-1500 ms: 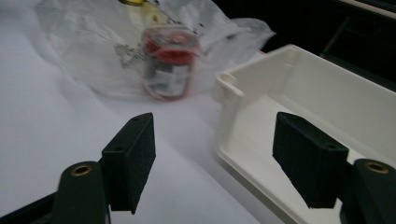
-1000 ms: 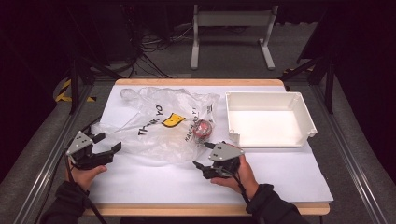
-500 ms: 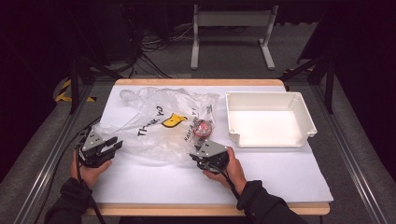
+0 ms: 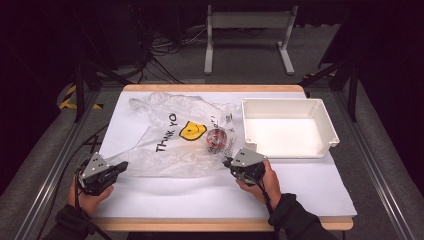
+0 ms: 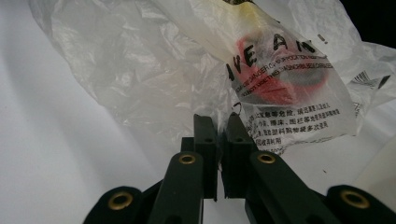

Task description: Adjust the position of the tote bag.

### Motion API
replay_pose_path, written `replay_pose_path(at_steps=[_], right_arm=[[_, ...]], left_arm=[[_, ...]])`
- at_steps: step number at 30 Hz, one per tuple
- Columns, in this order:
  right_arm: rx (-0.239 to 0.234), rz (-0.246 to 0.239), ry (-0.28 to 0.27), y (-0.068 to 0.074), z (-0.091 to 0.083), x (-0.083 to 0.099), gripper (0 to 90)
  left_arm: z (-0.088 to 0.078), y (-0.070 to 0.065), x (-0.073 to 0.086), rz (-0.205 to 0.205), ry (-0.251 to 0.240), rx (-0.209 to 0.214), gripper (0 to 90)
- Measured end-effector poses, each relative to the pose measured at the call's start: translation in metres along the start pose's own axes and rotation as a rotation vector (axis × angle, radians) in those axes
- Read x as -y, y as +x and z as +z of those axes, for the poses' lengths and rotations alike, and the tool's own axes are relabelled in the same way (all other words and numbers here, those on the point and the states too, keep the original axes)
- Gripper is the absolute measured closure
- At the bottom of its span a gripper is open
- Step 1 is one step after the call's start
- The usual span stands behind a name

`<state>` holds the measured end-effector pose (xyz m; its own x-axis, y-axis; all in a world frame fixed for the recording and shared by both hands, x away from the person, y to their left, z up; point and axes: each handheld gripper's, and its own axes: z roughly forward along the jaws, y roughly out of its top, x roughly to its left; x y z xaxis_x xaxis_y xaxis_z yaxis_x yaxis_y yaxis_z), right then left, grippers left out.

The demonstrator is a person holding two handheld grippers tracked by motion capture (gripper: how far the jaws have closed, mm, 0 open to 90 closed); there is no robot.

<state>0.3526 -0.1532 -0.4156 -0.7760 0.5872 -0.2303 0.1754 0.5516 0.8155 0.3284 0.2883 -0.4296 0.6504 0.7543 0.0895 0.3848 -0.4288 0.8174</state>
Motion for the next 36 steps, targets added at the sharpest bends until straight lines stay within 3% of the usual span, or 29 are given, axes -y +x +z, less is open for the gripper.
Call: replay_pose_path(at_steps=[7,14,22,28,32,35,36], right_arm=[[0.000,0.013,0.009,-0.005,-0.014,0.009,86.8],[0.014,0.021,0.025,-0.007,-0.023,0.019,85.4],[0.069,0.046,0.016,-0.017,-0.038,0.026,84.5],[0.069,0.047,0.027,-0.019,-0.037,0.028,84.8],[0.070,0.046,0.033,-0.020,-0.036,0.030,85.8],[0.073,0.050,0.042,-0.022,-0.035,0.033,86.1],[0.074,0.055,0.053,-0.024,-0.034,0.036,86.1]], left_arm=[[-0.008,-0.022,0.001,0.048,0.010,0.045,90.0],[-0.012,-0.040,0.010,0.057,0.032,0.091,90.0],[-0.013,-0.069,0.016,0.098,0.065,0.160,90.0],[-0.019,-0.078,0.011,0.105,0.031,0.179,87.0],[-0.025,-0.080,0.008,0.101,0.002,0.181,79.8],[-0.028,-0.082,0.007,0.087,0.012,0.149,56.2],[-0.033,-0.082,0.006,0.077,-0.014,0.144,44.1]])
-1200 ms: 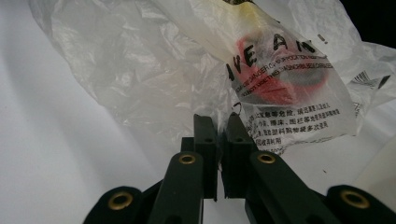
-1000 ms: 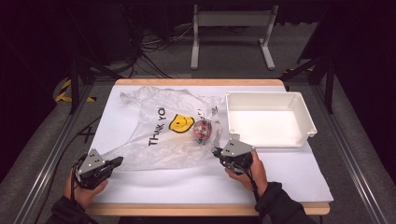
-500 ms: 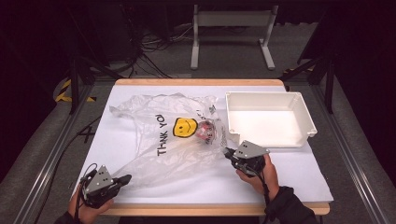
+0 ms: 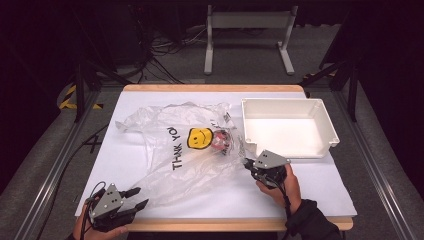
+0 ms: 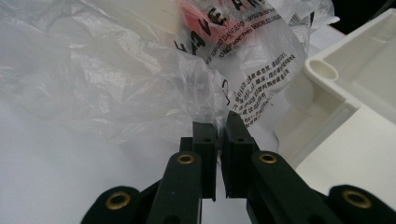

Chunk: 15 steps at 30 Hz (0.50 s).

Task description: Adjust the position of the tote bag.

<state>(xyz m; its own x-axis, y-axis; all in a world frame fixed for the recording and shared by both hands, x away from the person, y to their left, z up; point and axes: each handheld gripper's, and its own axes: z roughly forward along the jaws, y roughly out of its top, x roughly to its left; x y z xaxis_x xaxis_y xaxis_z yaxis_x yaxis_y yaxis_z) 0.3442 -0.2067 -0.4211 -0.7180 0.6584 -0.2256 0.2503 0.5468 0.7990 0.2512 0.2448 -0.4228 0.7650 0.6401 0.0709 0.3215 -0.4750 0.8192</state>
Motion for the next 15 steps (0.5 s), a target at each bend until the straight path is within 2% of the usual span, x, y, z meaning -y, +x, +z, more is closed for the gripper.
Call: replay_pose_path(at_steps=[1,2,4,5,6,9,10,12,15], right_arm=[[0.000,0.000,0.000,0.000,0.000,0.000,86.1],[-0.002,0.004,0.010,-0.001,0.001,0.002,86.1],[-0.002,0.005,0.013,-0.002,0.002,0.003,86.1],[-0.005,0.007,0.015,-0.002,0.002,0.003,86.1],[-0.004,0.005,0.018,-0.002,0.002,0.003,86.1],[-0.004,0.001,0.021,-0.002,0.003,0.004,86.1],[-0.007,-0.001,0.026,-0.002,0.003,0.004,86.1],[-0.007,-0.001,0.028,-0.002,0.004,0.005,86.1],[-0.006,-0.002,0.033,-0.002,0.003,0.006,86.2]], left_arm=[[0.000,0.000,0.000,0.000,0.000,0.000,38.3],[-0.007,0.001,-0.003,-0.009,-0.040,-0.006,34.5],[-0.011,0.001,-0.005,-0.014,-0.059,-0.009,32.3],[-0.020,0.004,-0.010,-0.022,-0.093,-0.024,26.0],[-0.020,0.004,-0.010,-0.022,-0.093,-0.024,24.2],[-0.030,0.010,-0.017,-0.039,-0.140,-0.032,23.0],[-0.031,0.016,-0.021,-0.034,-0.149,-0.061,22.2],[-0.029,0.020,-0.023,-0.034,-0.144,-0.070,22.2],[-0.019,0.037,-0.028,-0.031,-0.121,-0.103,21.7]])
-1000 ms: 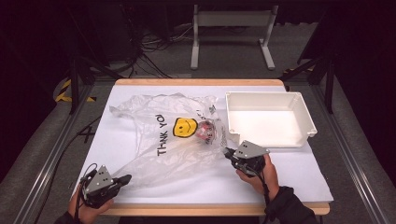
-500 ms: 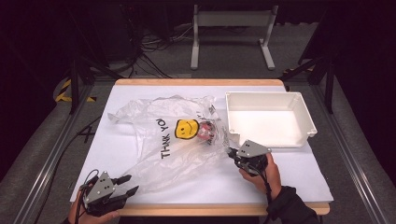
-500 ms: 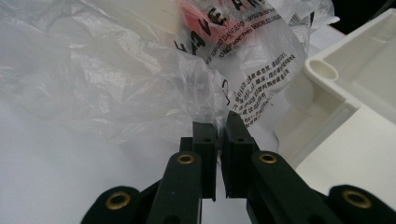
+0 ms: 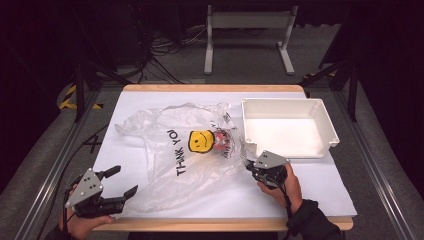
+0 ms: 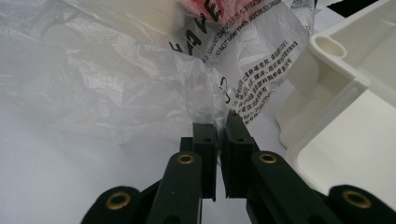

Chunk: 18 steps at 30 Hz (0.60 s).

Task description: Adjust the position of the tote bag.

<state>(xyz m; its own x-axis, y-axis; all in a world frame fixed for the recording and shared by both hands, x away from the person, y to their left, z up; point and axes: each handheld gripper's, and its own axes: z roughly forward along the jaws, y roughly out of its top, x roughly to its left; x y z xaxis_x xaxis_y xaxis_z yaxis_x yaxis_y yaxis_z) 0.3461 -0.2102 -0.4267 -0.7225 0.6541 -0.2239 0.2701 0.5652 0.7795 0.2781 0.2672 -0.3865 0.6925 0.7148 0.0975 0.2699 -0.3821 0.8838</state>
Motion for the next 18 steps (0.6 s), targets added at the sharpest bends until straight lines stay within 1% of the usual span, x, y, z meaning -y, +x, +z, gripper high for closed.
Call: replay_pose_path(at_steps=[3,4,5,6,7,8,9,10,11,13,14,15,17,18], right_arm=[[0.004,0.003,0.003,-0.001,-0.001,0.001,86.4],[0.004,0.003,0.003,-0.001,-0.001,0.001,86.4],[0.005,0.001,0.005,-0.001,-0.001,0.001,86.5],[0.010,-0.001,0.009,-0.002,-0.001,0.002,86.6],[0.011,0.001,0.011,-0.003,-0.002,0.003,86.7],[0.013,0.001,0.012,-0.003,-0.002,0.004,86.8],[0.014,0.003,0.012,-0.004,-0.003,0.004,86.8],[0.017,0.002,0.013,-0.005,-0.003,0.005,86.9],[0.020,0.006,0.014,-0.005,-0.004,0.005,87.0],[0.028,0.009,0.018,-0.007,-0.005,0.007,87.1],[0.028,0.009,0.018,-0.007,-0.005,0.007,87.1],[0.036,0.013,0.021,-0.009,-0.006,0.009,87.1],[0.041,0.019,0.023,-0.011,-0.007,0.010,87.1],[0.047,0.022,0.025,-0.011,-0.008,0.011,87.2]], left_arm=[[0.011,0.020,-0.005,0.006,0.019,-0.043,20.8],[0.011,0.020,-0.005,0.006,0.019,-0.043,20.4],[0.017,0.033,-0.006,-0.017,0.022,-0.063,20.4],[0.022,0.042,-0.006,-0.035,0.018,-0.073,20.1],[0.022,0.042,-0.006,-0.035,0.018,-0.073,19.8],[0.031,0.054,-0.005,-0.068,0.026,-0.085,19.1],[0.036,0.058,-0.005,-0.072,0.039,-0.092,18.9],[0.040,0.061,-0.005,-0.075,0.043,-0.093,18.5],[0.040,0.061,-0.005,-0.075,0.043,-0.093,17.7],[0.053,0.067,-0.005,-0.084,0.067,-0.079,16.7],[0.053,0.067,-0.005,-0.084,0.067,-0.079,16.1],[0.059,0.068,-0.007,-0.076,0.072,-0.072,15.8],[0.064,0.070,-0.009,-0.078,0.081,-0.073,15.3],[0.065,0.071,-0.010,-0.077,0.077,-0.071,14.8]])
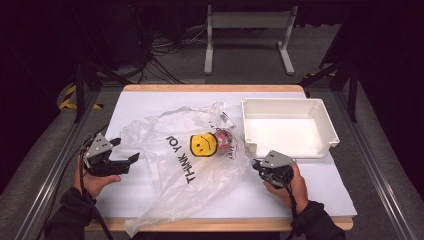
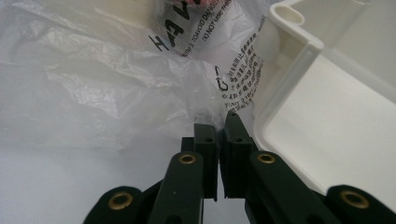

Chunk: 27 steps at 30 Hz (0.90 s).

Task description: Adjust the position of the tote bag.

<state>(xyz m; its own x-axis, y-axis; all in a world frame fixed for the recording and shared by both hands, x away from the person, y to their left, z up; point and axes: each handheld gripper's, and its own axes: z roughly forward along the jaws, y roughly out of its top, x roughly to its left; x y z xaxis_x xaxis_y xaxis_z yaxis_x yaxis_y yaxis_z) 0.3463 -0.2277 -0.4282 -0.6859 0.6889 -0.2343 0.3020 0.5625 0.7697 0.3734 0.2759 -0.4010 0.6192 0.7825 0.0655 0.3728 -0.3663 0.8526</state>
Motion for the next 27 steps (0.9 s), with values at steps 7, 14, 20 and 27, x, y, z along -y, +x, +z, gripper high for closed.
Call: replay_pose_path(at_steps=[7,14,20,27], right_arm=[[0.026,0.017,0.007,-0.007,-0.002,0.005,87.4],[0.041,0.030,-0.001,-0.010,-0.006,0.008,85.6],[0.044,0.052,-0.043,-0.011,-0.010,0.006,70.0],[0.022,0.068,-0.090,-0.007,-0.015,-0.001,54.0]], left_arm=[[0.018,0.007,-0.008,-0.026,0.030,-0.013,15.1],[0.050,0.013,-0.009,-0.087,0.133,-0.004,23.2],[0.060,0.013,-0.006,-0.036,0.195,0.014,48.2],[0.063,0.013,0.004,0.013,0.254,0.053,83.8]])
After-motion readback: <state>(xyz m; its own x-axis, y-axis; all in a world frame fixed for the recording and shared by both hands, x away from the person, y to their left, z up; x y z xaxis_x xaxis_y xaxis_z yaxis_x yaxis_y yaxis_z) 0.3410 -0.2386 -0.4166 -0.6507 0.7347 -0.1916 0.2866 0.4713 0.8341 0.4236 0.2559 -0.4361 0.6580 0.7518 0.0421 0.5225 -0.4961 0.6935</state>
